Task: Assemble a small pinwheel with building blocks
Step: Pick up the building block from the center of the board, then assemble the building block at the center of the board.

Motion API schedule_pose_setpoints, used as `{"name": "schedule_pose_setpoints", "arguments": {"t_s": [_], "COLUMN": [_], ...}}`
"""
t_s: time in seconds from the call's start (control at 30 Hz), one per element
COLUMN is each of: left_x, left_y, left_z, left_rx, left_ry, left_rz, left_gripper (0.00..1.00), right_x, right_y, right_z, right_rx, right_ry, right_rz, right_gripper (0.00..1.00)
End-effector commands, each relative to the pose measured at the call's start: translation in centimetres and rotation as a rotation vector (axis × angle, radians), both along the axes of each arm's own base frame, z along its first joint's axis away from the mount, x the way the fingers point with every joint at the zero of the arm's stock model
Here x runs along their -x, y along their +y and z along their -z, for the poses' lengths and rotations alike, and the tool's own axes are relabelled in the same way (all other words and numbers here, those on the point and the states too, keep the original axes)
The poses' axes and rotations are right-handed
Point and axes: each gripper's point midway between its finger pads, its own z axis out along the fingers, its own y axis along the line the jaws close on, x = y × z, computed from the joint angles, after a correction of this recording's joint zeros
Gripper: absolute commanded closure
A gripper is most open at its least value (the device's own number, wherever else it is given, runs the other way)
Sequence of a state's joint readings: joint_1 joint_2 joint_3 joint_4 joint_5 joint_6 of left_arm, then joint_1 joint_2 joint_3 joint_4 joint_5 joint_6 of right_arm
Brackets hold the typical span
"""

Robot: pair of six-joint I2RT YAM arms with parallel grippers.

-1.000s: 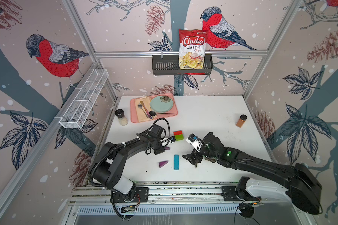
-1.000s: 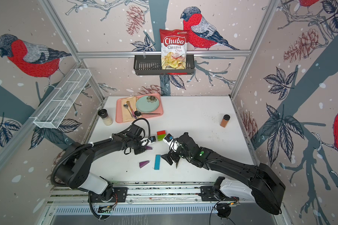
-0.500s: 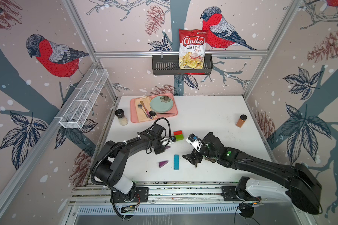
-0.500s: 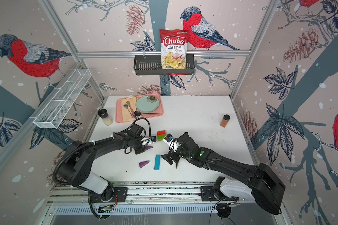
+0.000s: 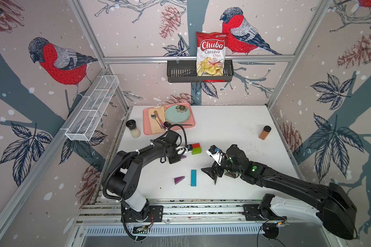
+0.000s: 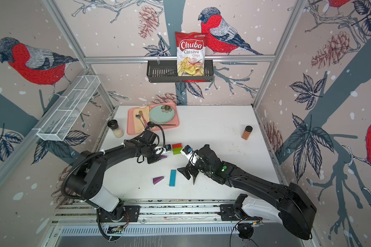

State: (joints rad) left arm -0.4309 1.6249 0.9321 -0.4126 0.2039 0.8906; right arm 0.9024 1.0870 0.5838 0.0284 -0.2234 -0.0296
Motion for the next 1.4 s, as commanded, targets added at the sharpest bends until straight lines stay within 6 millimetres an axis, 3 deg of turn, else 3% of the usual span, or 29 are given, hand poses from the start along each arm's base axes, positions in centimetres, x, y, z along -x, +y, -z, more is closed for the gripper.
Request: {"name": "schedule_pose_setpoints", "arguments": {"t_s": [0.0, 0.4, 0.7, 0.9, 1.37], "left_x": [-1.0, -8.1, -10.7, -10.4, -10.6], "left_y": [0.3, 0.7, -0.8, -2.2, -3.5], "left_z": [-0.7, -1.4, -0.8, -0.4, 0.8], "left_rx": [-0.012, -0.082, -0.075, -0.031, -0.037], "left_ry": [-0.015, -0.123, -0.086, -0.027, -0.011], "left_rz": [0.063, 0.249, 0.361, 0.450, 0.476], "left_gripper": [0.72, 0.71, 0.71, 0.71, 0.71], "right_x": [-0.4, -1.2, -1.8, -2.1, -2.2], "right_y": [-0.2, -0.9, -1.3, -1.4, -1.5], "right_z": [-0.9, -1.9, -2.2, -1.9, -1.9], "right_rx": [-0.029, -0.063, -0.075, -0.074, -0.080], "right_ry": [-0.010, -0.009, -0.004, 0.006, 0.011], "right_rz": [0.003, 0.019, 0.037, 0.039, 0.039], "right_gripper": [0.01, 0.01, 0.01, 0.01, 0.01]}}
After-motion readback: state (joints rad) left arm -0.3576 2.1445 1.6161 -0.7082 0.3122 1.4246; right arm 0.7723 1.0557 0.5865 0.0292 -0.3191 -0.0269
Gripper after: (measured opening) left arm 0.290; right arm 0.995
